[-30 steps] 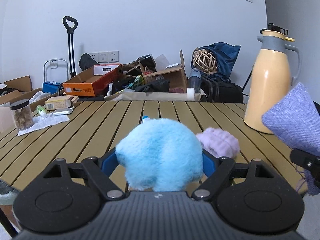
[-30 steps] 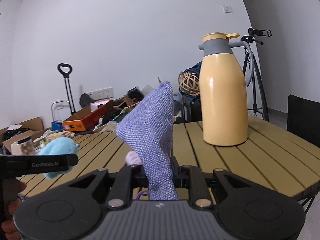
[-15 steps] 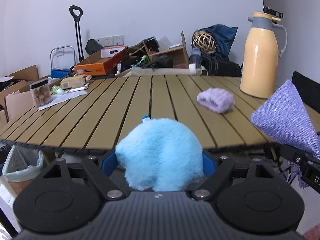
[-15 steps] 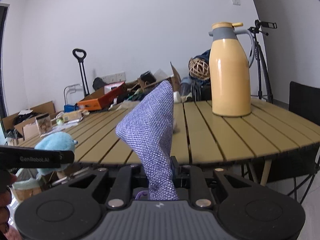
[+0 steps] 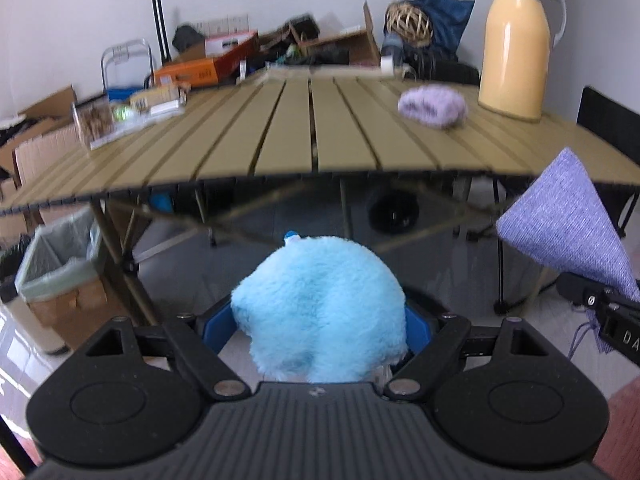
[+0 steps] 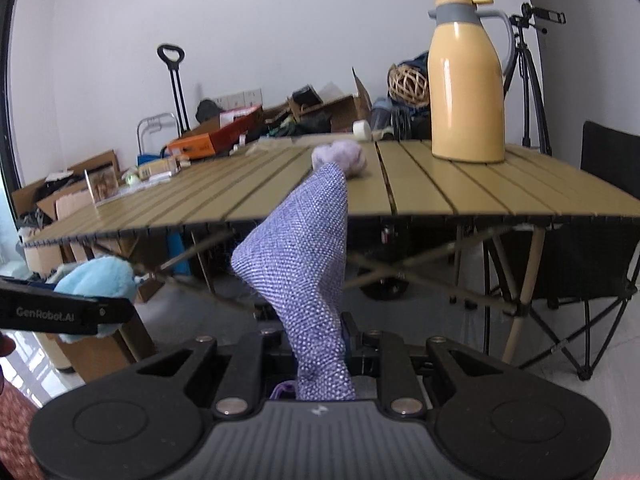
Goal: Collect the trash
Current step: 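Carry the purple pouch and light-blue plush down over the black bin, then open the left tool to drop the light-blue plush into the bin, then lower the purple pouch into the bin and open the right tool, then raise both tools back up over the table toward the lilac towel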
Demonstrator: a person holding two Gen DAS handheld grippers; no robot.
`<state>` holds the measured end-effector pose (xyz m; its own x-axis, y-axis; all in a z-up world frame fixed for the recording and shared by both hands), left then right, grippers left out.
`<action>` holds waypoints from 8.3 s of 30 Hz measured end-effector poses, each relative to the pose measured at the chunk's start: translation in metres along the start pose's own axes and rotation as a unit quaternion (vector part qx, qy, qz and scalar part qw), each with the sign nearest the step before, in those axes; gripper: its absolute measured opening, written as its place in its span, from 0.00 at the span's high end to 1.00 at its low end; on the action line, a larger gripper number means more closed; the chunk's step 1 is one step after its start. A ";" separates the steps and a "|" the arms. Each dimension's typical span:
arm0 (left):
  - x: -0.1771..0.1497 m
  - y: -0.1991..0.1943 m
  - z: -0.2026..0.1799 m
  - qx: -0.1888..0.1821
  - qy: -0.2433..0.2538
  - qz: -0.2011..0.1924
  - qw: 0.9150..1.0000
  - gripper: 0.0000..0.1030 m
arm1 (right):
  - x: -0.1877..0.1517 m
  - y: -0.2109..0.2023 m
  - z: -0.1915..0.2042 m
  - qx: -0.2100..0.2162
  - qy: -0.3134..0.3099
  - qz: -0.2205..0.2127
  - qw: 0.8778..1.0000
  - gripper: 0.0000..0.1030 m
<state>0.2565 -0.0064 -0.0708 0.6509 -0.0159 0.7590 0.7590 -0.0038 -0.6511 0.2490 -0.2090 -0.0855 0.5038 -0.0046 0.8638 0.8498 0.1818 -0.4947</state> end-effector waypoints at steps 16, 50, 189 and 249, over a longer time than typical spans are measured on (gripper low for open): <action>-0.072 0.049 0.024 0.002 -0.025 0.132 0.991 0.19 | -0.060 0.026 -0.011 -0.027 0.000 0.112 0.993 0.83; -0.048 0.119 -0.016 -0.050 -0.036 0.238 0.969 0.18 | -0.102 0.069 -0.072 -0.098 0.059 0.202 0.973 0.83; -0.087 0.146 0.153 0.041 -0.192 0.277 0.941 0.00 | -0.075 0.217 0.085 -0.072 -0.017 0.319 0.945 0.05; 0.074 0.043 0.052 -0.018 -0.114 0.011 0.993 0.00 | 0.108 0.069 0.010 -0.031 0.004 0.012 0.999 0.00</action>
<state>0.3383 0.0447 -0.0422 0.6565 0.2112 0.7242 0.7462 -0.0410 -0.6644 0.3601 -0.1871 -0.0254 0.5252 -0.0087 0.8509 0.8453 0.1201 -0.5206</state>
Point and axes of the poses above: each gripper's, at about its wrist camera, not at the fingertips, and y roughly the way its jaws point, z to its left, x to its top, the point moved 5 cm from there along y, roughly the way its jaws point, and after that the axes turned 3 degrees about -x, right-handed, at the moved point
